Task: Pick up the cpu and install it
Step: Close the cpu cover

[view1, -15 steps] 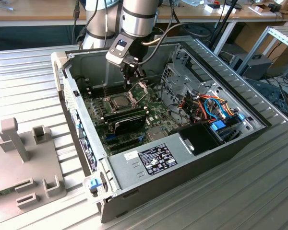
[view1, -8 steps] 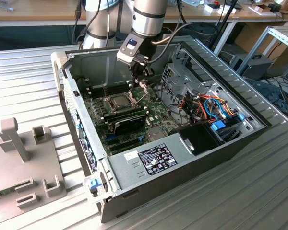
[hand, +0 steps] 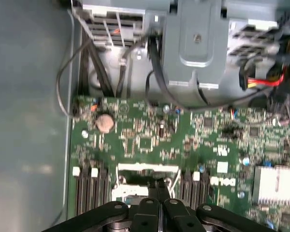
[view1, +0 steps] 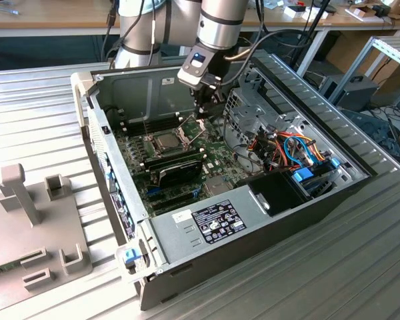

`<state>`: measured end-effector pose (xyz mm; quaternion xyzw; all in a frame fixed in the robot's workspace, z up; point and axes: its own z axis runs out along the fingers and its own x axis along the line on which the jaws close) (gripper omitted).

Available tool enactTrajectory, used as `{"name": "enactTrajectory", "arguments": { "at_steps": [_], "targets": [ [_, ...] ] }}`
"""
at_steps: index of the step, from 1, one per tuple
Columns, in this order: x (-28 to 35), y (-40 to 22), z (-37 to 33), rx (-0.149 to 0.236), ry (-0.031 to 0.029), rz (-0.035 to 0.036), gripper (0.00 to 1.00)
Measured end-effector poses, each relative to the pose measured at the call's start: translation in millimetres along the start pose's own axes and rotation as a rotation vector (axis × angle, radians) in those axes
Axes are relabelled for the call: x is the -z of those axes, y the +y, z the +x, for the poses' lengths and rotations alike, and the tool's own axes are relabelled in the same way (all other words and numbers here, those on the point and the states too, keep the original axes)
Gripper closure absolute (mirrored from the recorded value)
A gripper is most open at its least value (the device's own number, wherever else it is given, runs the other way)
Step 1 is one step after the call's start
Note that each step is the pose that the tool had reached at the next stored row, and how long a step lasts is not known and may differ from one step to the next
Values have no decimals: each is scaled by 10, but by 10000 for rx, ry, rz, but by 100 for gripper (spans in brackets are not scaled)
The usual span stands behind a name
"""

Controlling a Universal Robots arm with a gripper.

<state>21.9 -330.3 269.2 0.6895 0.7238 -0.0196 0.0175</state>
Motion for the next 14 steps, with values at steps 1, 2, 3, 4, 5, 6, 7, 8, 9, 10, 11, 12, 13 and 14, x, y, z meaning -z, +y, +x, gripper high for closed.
{"name": "enactTrajectory", "arguments": {
  "at_steps": [1, 2, 3, 4, 5, 6, 7, 8, 9, 10, 11, 12, 13, 14],
  "targets": [
    [0, 41, -2, -1, -1, 0, 89],
    [-1, 70, -3, 0, 0, 0, 89],
    [-1, 98, -5, 0, 0, 0, 89],
    [-1, 127, -6, -1, -1, 0, 89],
    [-1, 157, -8, 0, -1, 0, 89],
    [-1, 183, -9, 1, 0, 0, 89],
    [-2, 250, -12, 0, 1, 0, 89],
    [-2, 257, -11, 1, 0, 0, 89],
    [-1, 257, -12, 0, -1, 0, 89],
    [-1, 257, -12, -2, -1, 0, 89],
    [-1, 257, -12, -2, 0, 1, 89],
    [-1, 258, -12, 0, -1, 0, 89],
    [-1, 259, -12, 0, -1, 0, 89],
    [-4, 258, -13, -1, 0, 0, 89]
  ]
}}
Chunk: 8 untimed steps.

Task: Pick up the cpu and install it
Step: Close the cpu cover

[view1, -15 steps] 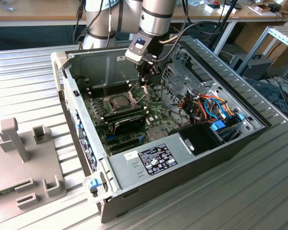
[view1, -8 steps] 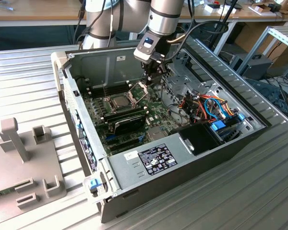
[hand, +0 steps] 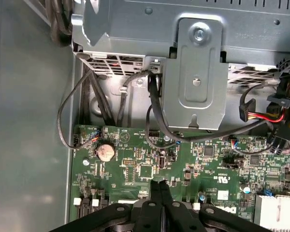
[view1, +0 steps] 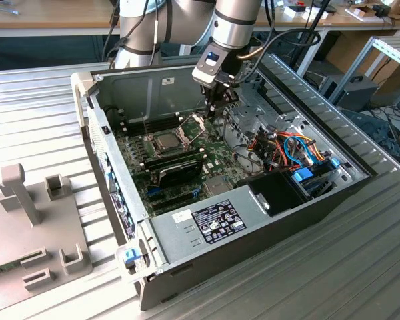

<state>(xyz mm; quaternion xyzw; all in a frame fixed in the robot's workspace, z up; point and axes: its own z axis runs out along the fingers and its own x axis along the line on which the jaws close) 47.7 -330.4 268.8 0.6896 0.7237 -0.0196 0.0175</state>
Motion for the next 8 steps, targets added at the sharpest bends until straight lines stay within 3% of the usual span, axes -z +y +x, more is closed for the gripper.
{"name": "enactTrajectory", "arguments": {
  "at_steps": [8],
  "targets": [
    [-89, 15, 4, -1, 0, 1, 89]
  ]
}}
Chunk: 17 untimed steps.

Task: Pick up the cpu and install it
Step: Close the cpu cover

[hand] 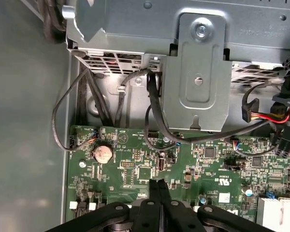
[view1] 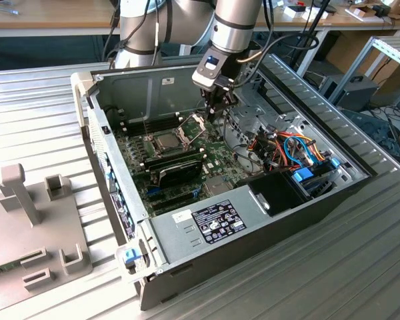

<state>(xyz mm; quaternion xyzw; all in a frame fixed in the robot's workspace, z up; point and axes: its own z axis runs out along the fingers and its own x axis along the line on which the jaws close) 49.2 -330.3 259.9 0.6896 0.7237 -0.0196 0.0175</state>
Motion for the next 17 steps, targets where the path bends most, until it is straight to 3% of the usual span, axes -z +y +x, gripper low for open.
{"name": "enactTrajectory", "arguments": {
  "at_steps": [11, 17],
  "targets": [
    [-109, 7, 39, 2, 0, 0, 89],
    [-123, 0, 57, -1, 0, 0, 89]
  ]
}}
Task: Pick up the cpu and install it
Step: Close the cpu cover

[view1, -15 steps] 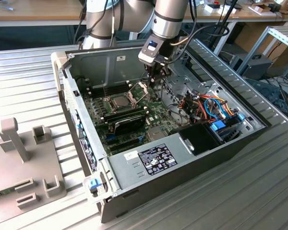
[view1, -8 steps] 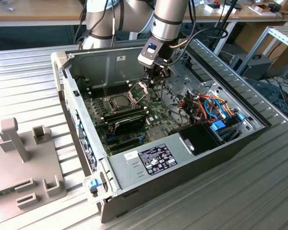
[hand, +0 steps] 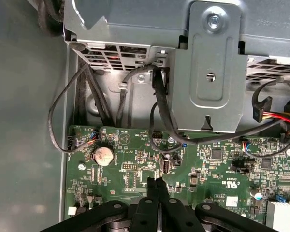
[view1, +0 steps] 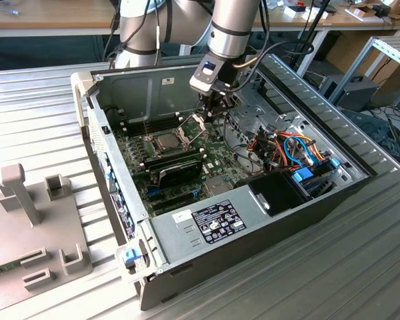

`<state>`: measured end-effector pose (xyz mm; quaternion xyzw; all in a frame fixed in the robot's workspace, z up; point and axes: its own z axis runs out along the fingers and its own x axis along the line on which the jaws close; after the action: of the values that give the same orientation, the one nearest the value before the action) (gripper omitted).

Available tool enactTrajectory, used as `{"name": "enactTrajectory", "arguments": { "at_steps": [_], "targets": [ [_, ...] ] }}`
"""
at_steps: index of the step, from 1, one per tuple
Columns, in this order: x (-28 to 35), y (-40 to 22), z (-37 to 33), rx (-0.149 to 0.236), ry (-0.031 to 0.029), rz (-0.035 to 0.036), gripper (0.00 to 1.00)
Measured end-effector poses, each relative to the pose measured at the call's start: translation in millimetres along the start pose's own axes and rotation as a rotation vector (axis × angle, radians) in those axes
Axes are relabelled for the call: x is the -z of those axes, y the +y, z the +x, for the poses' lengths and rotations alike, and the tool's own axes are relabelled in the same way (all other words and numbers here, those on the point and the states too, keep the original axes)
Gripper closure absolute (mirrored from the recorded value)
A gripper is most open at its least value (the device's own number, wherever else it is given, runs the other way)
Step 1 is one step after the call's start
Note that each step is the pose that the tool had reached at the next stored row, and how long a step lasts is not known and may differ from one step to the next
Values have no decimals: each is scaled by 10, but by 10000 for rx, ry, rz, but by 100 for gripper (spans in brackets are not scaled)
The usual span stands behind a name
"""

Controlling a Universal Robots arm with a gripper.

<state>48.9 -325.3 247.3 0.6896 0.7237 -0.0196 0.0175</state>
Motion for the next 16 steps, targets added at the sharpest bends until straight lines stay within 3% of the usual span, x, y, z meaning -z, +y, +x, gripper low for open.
{"name": "enactTrajectory", "arguments": {
  "at_steps": [13, 16],
  "targets": [
    [-2, -158, 49, -2, -13, 0, 89],
    [-2, -218, 73, -3, -35, 2, 89]
  ]
}}
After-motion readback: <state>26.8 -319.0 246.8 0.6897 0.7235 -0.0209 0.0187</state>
